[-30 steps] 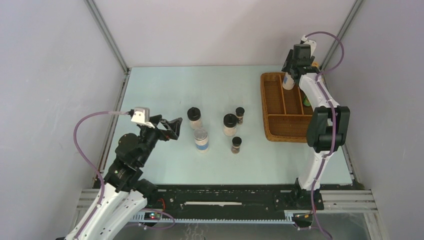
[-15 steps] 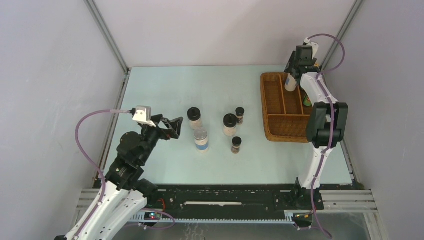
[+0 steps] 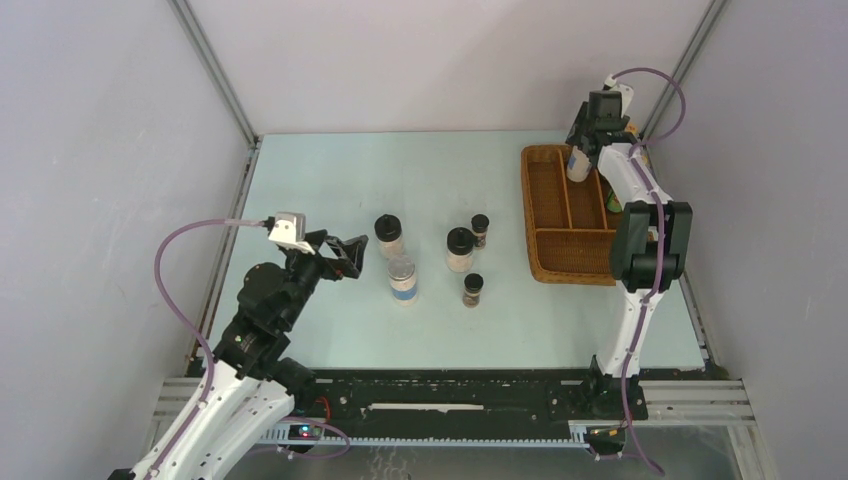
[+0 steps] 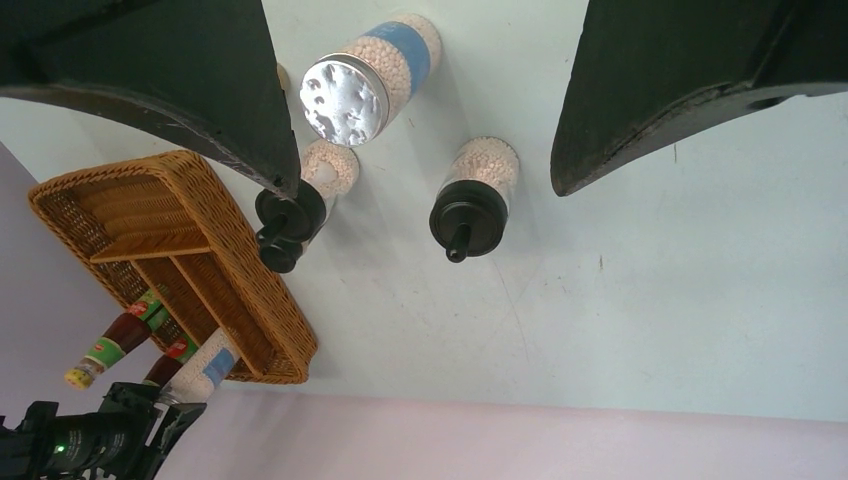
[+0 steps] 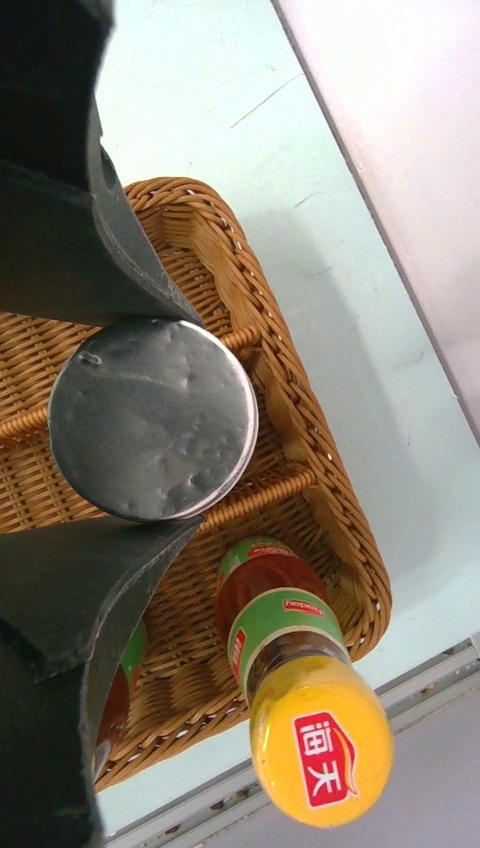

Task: Organize the condiment bottles
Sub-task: Place the bottle in the storage box.

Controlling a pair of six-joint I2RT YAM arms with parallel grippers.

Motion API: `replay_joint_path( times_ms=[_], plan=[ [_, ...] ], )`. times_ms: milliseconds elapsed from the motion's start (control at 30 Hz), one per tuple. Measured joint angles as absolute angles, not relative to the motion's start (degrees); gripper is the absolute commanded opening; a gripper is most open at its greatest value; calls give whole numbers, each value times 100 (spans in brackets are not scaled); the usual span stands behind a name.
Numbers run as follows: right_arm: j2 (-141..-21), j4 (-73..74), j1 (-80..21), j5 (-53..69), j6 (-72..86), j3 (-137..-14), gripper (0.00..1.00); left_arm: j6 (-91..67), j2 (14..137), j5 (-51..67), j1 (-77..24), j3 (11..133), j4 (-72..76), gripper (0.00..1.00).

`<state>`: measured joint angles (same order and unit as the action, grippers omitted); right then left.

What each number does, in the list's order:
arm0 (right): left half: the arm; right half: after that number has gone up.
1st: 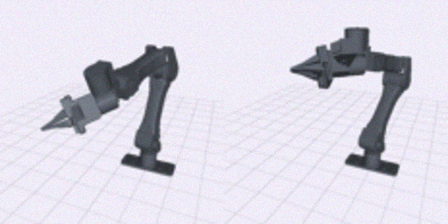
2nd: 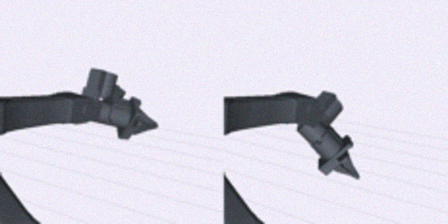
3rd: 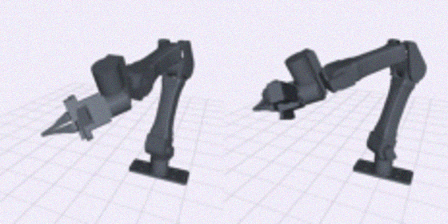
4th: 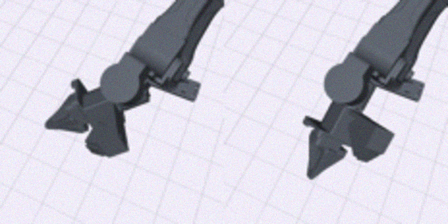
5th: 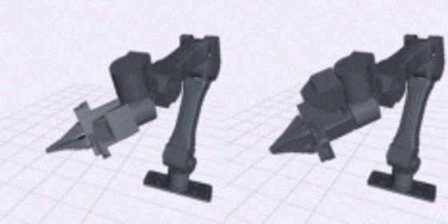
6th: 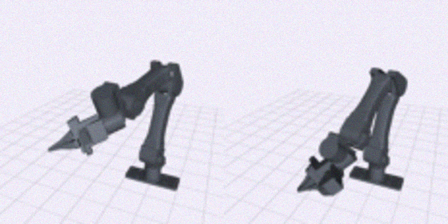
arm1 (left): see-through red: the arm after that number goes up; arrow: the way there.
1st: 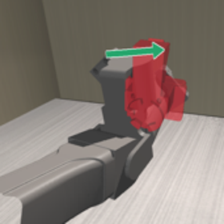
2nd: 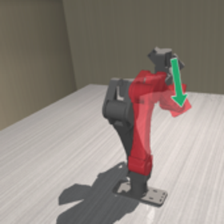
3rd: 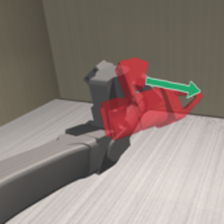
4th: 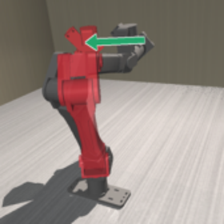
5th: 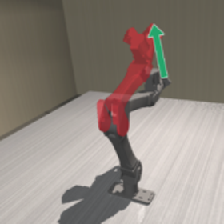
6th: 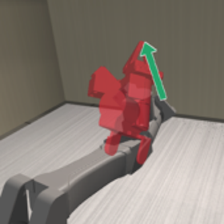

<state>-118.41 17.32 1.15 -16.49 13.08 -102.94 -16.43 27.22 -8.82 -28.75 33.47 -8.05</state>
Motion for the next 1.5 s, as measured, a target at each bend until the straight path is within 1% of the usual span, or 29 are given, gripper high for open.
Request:
replay_joint_path(
  times_ms=[1500],
  plan=[
    [-12167, 1734, 60, -1643, 1337, -10447, 0, -1605, 2814, -882, -2875, 3347, -792, 100]
  ],
)
